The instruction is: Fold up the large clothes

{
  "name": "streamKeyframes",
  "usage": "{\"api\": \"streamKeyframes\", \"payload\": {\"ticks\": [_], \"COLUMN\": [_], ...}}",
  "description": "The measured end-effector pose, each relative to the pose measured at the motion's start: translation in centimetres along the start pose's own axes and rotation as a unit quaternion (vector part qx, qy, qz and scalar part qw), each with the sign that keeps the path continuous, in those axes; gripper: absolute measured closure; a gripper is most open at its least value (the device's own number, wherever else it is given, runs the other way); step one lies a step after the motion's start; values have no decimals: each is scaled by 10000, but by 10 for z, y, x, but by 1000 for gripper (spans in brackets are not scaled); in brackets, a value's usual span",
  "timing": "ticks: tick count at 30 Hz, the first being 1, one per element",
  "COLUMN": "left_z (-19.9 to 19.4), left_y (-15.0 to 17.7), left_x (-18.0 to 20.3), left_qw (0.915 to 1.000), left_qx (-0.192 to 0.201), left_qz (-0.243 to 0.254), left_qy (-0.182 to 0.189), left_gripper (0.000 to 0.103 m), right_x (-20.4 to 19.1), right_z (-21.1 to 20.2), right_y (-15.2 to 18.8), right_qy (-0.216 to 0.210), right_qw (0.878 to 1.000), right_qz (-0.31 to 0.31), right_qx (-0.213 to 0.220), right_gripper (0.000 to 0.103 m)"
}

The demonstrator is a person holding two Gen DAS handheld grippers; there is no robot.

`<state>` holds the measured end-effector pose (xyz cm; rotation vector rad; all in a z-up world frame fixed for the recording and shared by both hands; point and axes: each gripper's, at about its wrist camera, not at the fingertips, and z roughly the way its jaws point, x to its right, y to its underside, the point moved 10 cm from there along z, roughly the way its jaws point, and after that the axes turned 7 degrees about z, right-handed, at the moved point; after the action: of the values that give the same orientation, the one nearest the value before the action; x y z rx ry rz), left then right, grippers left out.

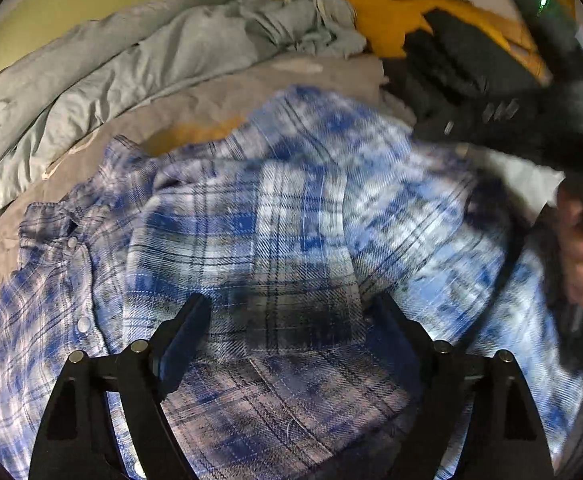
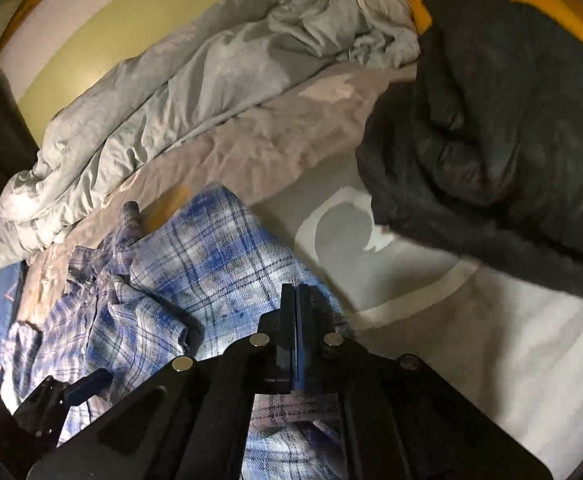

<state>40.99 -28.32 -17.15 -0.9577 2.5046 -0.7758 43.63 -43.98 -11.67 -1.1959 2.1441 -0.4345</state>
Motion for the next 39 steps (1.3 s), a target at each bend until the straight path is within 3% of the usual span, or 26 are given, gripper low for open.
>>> {"api": "streamKeyframes", "payload": {"ticks": [3,6,7,8,10,11,13,16,18,19,21,23,24,27,30,32,33,36,39], "left_z": [-3,-19,-25,-31,-43,-48,-54,-66,-88,-97,-109,-109,-107,-92,-78,-73,-75,-80,-80], "left_y": [1,-1,-1,0,2,3,5,14,23,25,22,14,12,12,18,20,21,22,20], "left_x": [-9,-30,-38,-45,-64,-74,-92,-129,-158,-167,-173,-156,-148,-134,-129,-132,-135,-140,-141], "left_qw": [9997,9954,9932,9914,9871,9845,9796,9709,9573,9530,9526,9621,9658,9750,9751,9744,9736,9705,9704], "left_qx": [109,538,656,741,941,1040,1140,1217,1335,1423,1690,1779,1732,1414,1260,1218,1231,1336,1369], "left_qz": [-224,-757,-916,-1029,-1264,-1392,-1648,-1999,-2199,-2260,-2306,-2056,-1920,-1586,-1735,-1825,-1845,-1929,-1910], "left_qy": [-53,235,301,324,295,248,118,-503,-1318,-1433,-1037,-223,-176,-656,-562,-491,-545,-550,-563], "left_gripper": [19,34,45,62,82,91,97,100,100,100,100,100,100,100,100,100,100,100,100], "right_x": [-4,-8,-9,-9,-9,-9,-12,-16,-18,-19,-21,-24,-29,-50,-73,-81,-82,-89,-96], "right_z": [-11,-11,-8,-5,0,2,5,8,9,9,9,11,11,19,27,25,19,1,9], "right_y": [-3,-3,-2,0,3,4,6,9,10,11,11,13,15,26,40,41,38,28,33], "right_qy": [18,-76,-53,-4,70,91,136,222,306,349,390,303,114,-497,-820,-929,-981,-1204,-1379], "right_qw": [9998,9998,9998,9998,9998,9997,9995,9990,9984,9981,9977,9980,9984,9965,9920,9912,9914,9901,9878], "right_qz": [-128,-152,-161,-170,-192,-212,-272,-392,-475,-511,-557,-559,-528,-523,-724,-745,-744,-716,-637], "right_qx": [158,140,110,76,9,-14,-29,-44,-34,-21,-18,-60,-134,-430,-634,-579,-448,-50,-333], "right_gripper": [100,100,100,100,100,100,100,100,100,100,100,100,99,99,95,72,53,50,51]}}
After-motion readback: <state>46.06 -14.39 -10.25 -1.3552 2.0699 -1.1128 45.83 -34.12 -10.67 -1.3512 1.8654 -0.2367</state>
